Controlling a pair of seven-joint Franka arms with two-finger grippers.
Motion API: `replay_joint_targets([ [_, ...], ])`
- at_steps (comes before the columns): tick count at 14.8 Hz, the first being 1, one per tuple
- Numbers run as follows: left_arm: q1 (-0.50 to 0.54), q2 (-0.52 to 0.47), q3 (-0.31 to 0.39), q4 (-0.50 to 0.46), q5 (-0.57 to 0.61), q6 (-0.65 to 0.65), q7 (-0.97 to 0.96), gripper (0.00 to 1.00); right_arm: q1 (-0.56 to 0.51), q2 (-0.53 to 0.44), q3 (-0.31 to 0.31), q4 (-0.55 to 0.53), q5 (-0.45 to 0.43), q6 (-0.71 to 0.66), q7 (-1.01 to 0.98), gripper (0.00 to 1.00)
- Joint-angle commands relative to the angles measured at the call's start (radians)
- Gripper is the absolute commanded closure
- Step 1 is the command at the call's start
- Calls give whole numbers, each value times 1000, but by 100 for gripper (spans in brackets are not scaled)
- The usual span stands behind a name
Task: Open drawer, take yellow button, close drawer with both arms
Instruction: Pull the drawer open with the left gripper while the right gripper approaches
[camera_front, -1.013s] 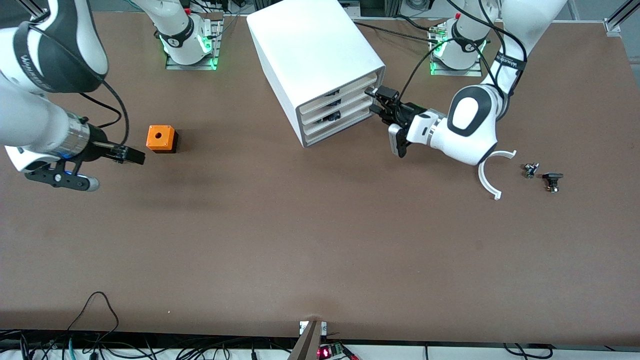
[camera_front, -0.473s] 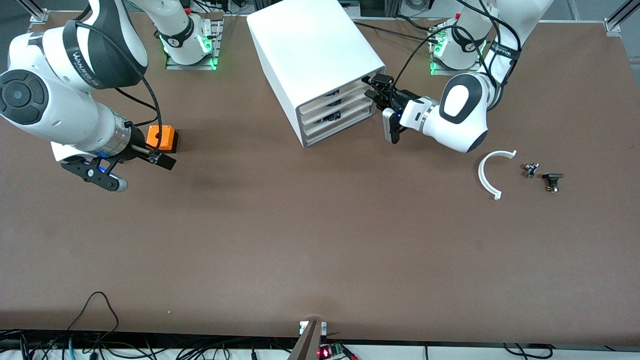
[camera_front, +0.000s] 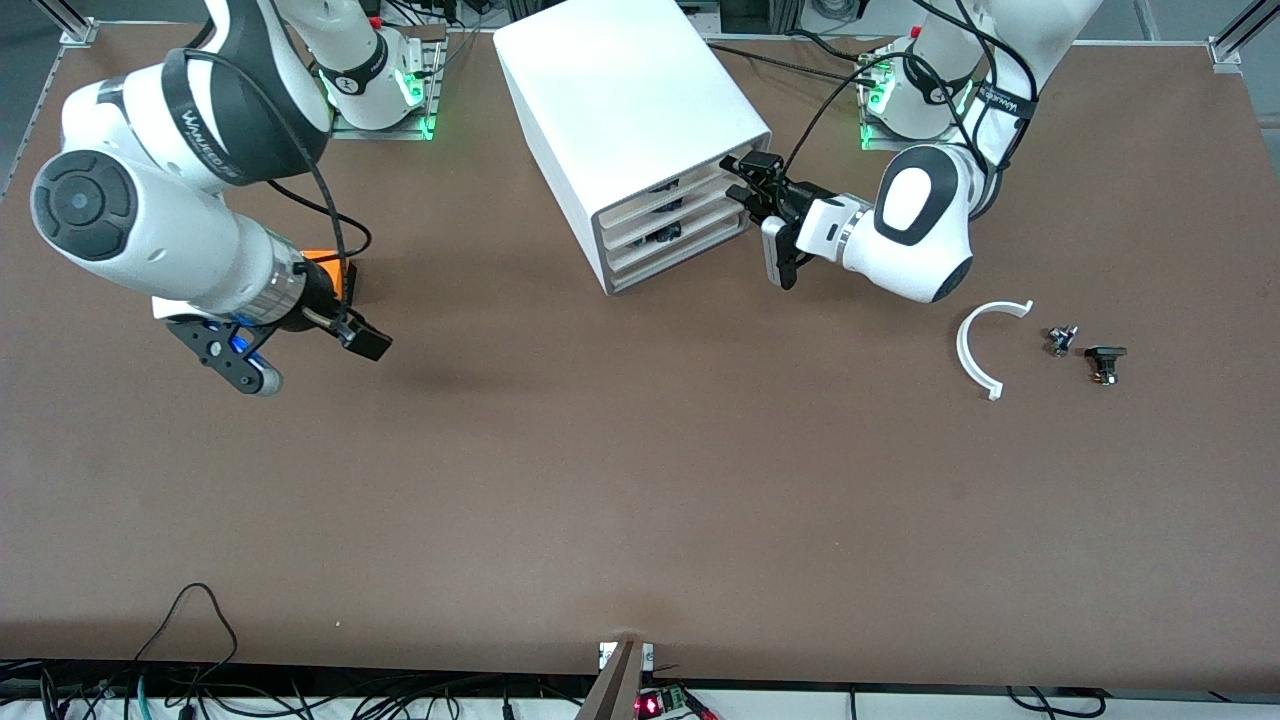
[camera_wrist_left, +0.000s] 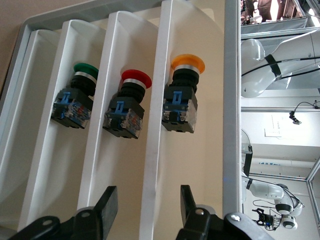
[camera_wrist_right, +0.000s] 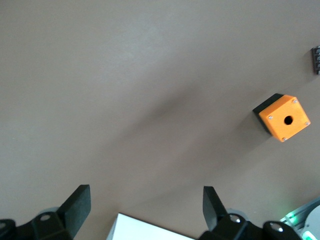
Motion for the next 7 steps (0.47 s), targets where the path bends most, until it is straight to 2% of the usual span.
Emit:
replay_joint_targets([
  [1,-13,-17,-18,-21,-33,49,34,42,39,78,-3,116,15,-12,115,1],
  [5,-11,-12,-31,-23,-49,59,40,45,71,113,-1,176,30,-10,223,1],
  [7,-13,-11,-37,-23,-65,63,41,49,83,129,-1,202,46,-10,269,1],
])
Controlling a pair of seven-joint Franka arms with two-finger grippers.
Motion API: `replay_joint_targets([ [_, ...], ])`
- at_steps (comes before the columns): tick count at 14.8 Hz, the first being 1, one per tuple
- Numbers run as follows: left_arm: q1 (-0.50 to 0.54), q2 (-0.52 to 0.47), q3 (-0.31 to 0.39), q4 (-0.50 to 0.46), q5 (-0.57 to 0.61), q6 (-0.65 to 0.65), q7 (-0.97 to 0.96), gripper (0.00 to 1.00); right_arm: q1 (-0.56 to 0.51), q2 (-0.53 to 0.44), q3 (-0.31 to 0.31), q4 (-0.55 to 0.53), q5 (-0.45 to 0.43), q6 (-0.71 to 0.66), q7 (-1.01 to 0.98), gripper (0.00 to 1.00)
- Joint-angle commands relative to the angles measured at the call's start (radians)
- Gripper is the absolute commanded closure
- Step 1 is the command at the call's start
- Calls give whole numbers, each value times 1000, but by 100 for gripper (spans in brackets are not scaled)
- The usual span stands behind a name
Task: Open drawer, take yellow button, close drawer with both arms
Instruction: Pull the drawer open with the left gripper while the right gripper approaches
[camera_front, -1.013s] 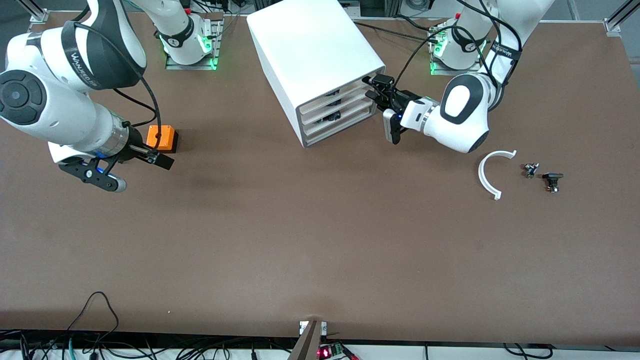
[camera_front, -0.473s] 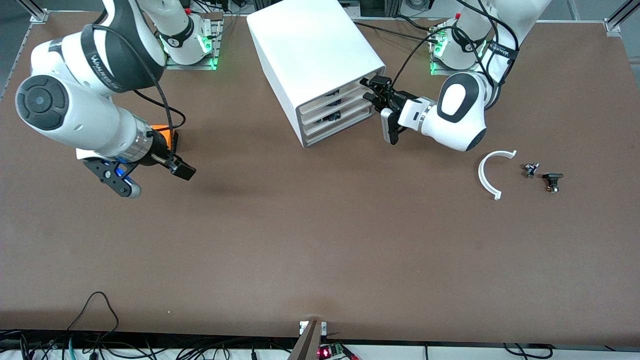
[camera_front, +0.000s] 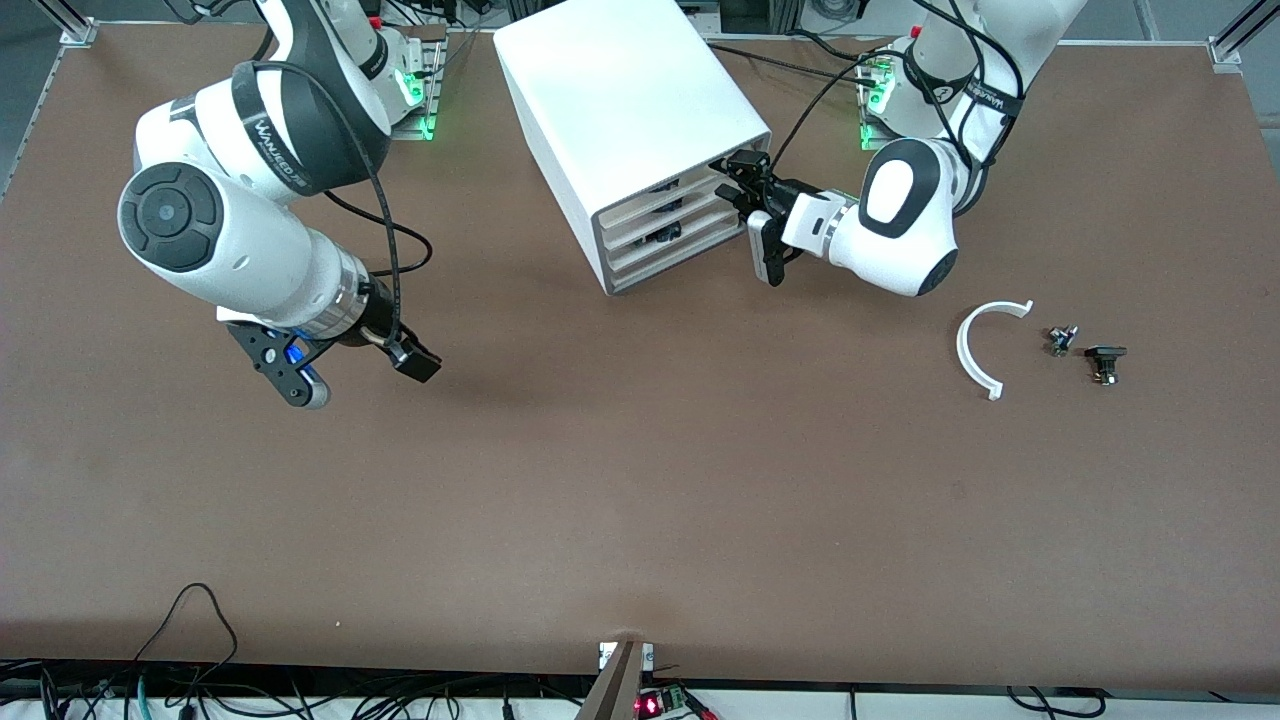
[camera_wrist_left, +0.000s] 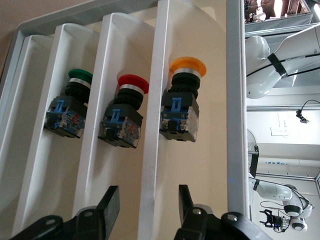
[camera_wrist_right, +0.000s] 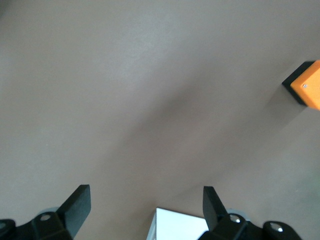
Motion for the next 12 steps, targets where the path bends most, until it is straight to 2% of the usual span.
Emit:
replay_joint_targets([
  [1,0,-11,-15,-19,-48,19,32,53,18,46,-2,86,27,-14,77,1],
  [3,0,-11,-18,-19,-48,19,32,56,37,78,-2,132,43,-14,120,1],
  [5,-3,1,-23,-16,-48,27,57,69,60,109,-3,181,48,-16,183,1],
  [6,-4,3,-26,-16,-48,39,67,79,71,117,-2,195,48,-14,203,1],
  [7,-4,4,-26,-16,-48,39,75,94,85,128,-2,210,48,-13,227,1],
  [8,-3,18,-26,-13,-48,33,75,100,96,138,-2,227,48,-8,252,1],
  [12,9,35,-24,13,-39,22,87,100,139,157,-2,244,48,57,344,1],
])
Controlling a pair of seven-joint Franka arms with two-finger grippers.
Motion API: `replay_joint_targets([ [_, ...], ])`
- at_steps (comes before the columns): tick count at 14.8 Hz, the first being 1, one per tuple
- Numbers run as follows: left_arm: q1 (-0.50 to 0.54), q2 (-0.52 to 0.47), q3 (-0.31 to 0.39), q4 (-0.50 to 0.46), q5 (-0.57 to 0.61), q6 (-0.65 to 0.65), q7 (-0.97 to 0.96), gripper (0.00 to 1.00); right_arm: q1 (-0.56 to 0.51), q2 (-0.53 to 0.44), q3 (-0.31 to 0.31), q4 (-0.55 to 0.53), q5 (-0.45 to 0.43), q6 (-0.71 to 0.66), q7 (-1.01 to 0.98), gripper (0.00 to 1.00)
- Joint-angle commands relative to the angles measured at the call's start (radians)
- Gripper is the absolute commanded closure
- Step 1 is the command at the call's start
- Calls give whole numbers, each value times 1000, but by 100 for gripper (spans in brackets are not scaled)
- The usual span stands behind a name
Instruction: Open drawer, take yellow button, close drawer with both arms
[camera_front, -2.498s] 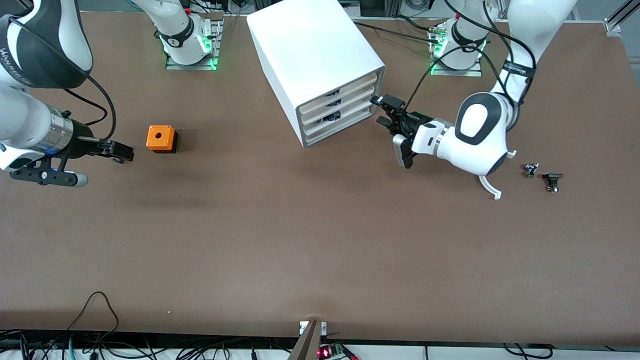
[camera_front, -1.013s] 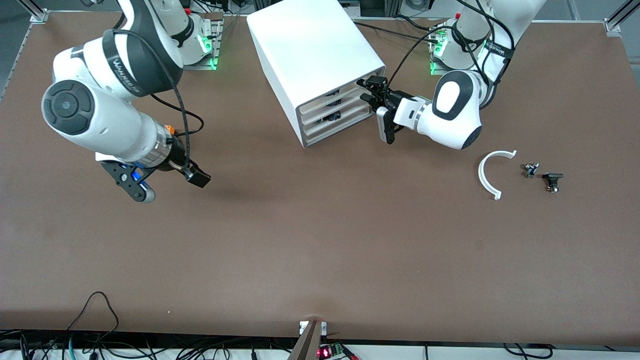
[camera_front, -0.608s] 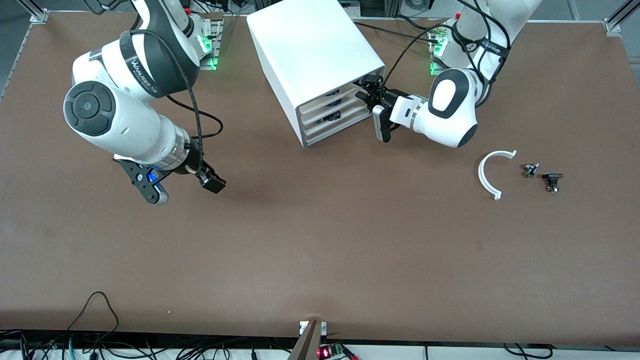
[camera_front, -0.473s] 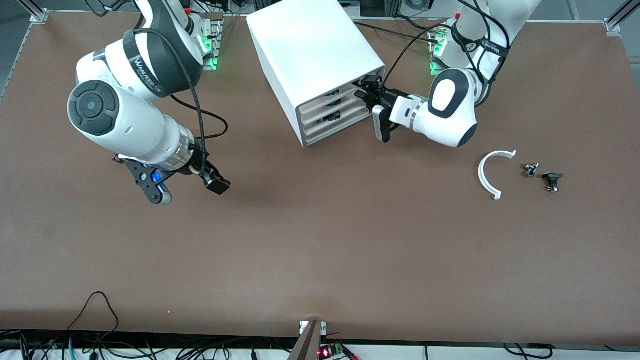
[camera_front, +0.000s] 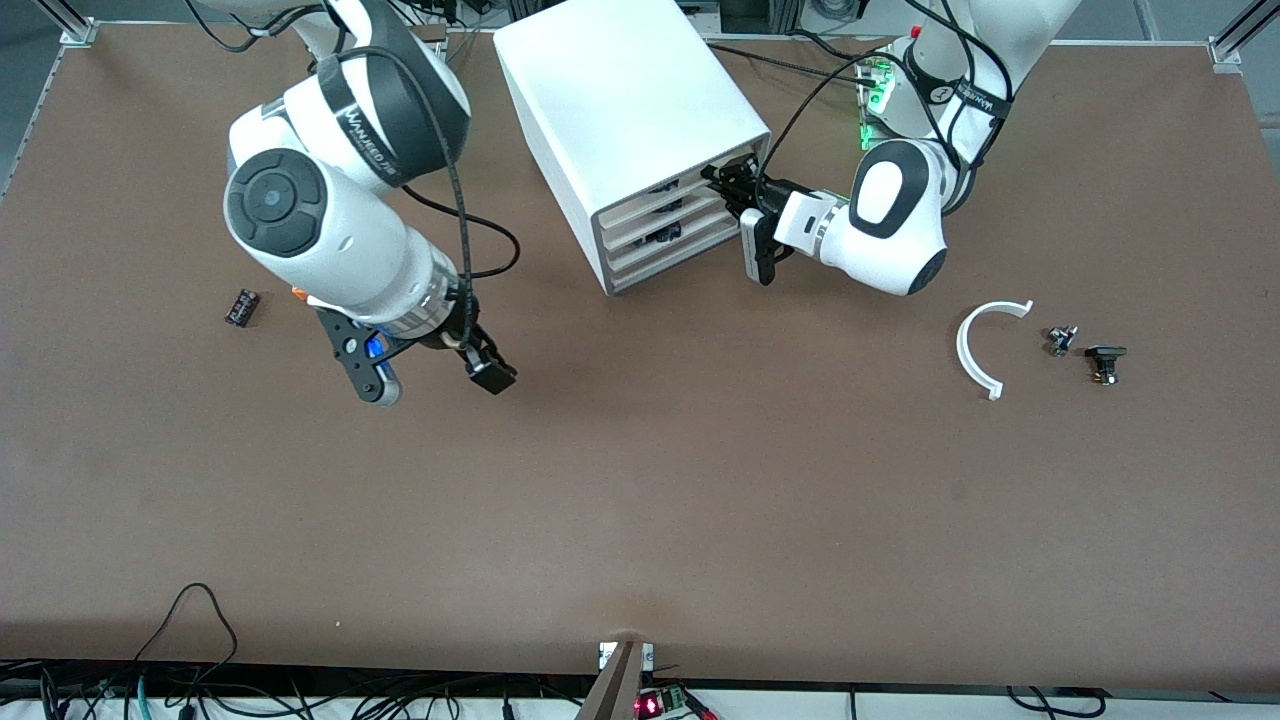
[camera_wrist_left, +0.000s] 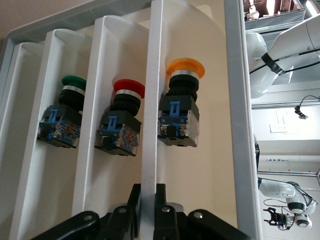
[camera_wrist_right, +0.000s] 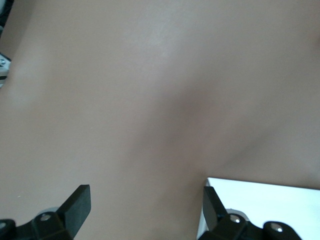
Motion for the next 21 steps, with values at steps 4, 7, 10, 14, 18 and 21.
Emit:
replay_joint_targets([
  [4,49,13,3,38,-7,-44,13,100,54,43,-2,48,20,98,127,1],
  [7,67,19,8,43,85,-48,5,100,64,46,11,48,62,172,153,1],
  [10,86,51,6,109,130,-48,-42,100,64,59,21,48,68,183,158,1],
  [14,98,120,8,234,219,-48,-94,100,64,69,42,50,62,180,155,1],
  [18,139,162,8,340,315,-50,-149,100,81,71,41,57,60,195,167,1],
  [21,155,182,9,373,320,-51,-163,100,136,71,39,62,56,187,209,1],
])
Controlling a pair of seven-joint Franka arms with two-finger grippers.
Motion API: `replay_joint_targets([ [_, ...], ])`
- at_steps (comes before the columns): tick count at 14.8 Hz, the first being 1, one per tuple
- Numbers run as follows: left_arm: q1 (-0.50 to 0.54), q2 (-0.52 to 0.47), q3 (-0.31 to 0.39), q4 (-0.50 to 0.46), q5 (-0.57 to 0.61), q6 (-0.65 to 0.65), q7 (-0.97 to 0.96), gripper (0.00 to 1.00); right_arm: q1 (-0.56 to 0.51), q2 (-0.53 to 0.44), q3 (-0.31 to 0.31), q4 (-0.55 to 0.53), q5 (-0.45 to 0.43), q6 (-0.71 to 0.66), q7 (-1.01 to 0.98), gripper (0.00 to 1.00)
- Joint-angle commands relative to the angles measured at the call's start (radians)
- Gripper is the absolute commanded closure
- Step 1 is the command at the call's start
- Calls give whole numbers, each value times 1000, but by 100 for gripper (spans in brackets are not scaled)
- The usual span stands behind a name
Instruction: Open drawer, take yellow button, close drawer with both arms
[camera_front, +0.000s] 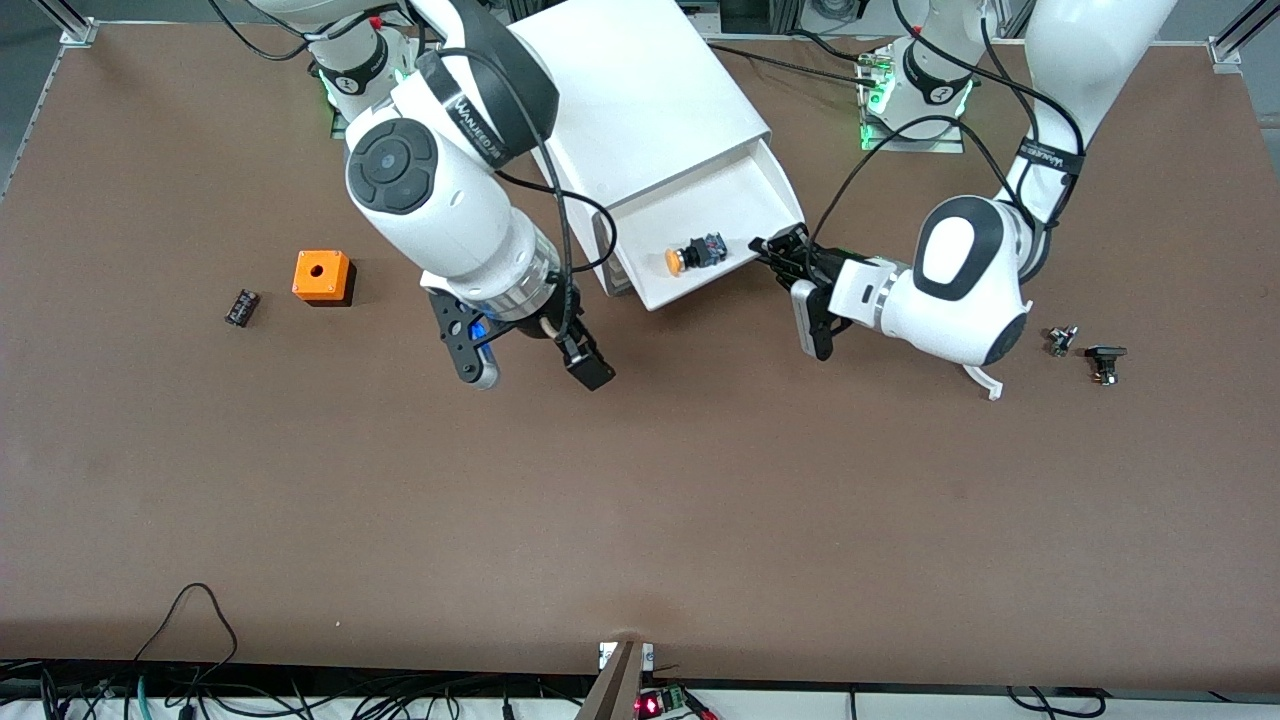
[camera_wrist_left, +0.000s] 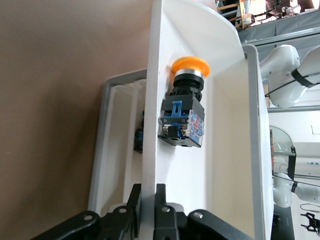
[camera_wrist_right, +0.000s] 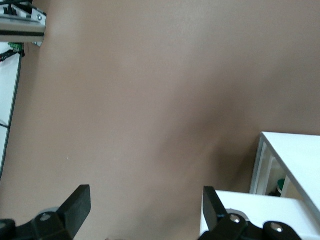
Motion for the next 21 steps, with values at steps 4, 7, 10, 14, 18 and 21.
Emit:
replay_joint_targets([
  [4,35,62,2,105,60,4,-38,100,141,57,-10,42,-31,-17,100,1],
  [7,37,64,2,123,62,4,-32,1,199,99,-18,43,-43,-7,147,1],
  [10,37,62,2,163,112,-28,-45,0,235,114,-22,43,-54,-8,161,1],
  [14,52,53,2,254,186,-183,-201,0,274,143,-25,43,-54,6,216,1],
  [18,40,47,-13,451,310,-364,-517,0,284,168,-28,43,-54,41,245,1],
  [21,29,30,-39,541,422,-401,-681,0,290,180,-30,43,-54,69,259,13],
])
